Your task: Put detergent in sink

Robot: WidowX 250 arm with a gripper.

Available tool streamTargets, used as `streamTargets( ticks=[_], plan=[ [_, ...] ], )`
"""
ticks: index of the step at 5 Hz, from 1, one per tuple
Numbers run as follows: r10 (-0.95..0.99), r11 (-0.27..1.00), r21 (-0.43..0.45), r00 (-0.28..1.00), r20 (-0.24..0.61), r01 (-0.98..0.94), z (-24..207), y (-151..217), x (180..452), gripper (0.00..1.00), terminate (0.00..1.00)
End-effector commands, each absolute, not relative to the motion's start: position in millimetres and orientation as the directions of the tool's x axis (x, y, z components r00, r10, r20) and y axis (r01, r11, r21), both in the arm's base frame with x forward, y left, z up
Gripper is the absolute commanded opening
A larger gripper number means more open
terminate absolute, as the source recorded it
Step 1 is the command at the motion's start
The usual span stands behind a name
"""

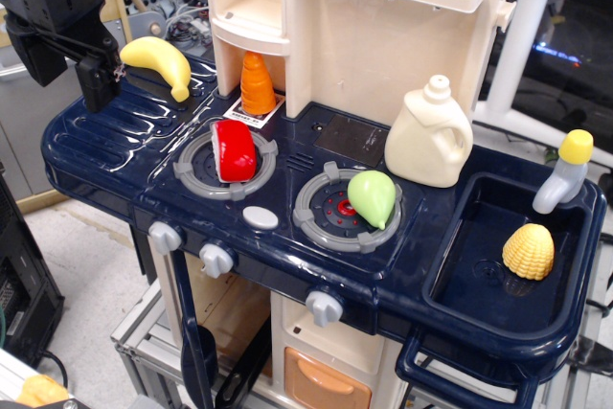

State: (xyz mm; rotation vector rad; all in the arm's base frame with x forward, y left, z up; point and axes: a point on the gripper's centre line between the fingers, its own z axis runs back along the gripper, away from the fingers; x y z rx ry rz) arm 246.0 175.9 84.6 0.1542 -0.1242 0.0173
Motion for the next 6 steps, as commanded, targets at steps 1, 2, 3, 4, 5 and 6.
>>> streamTargets(
  ticks=[1,2,3,4,5,6],
  plan=[
    [0.008,0.988,0.152,0.992,0.125,-0.027,85,176,246,1.00,0.00],
    [0.242,0.937,0.218,0.957,0.158,-0.273,104,128,258,1.00,0.00],
    [0.438,0.840,0.243,0.871,0.223,-0.485,120,85,272,1.00,0.00],
    [0.608,0.711,0.211,0.737,0.294,-0.670,125,37,289,1.00,0.00],
    [0.697,0.614,0.161,0.627,0.348,-0.773,132,-4,307,1.00,0.00],
    [0.740,0.550,0.121,0.549,0.388,-0.827,144,-31,325,1.00,0.00]
  ],
)
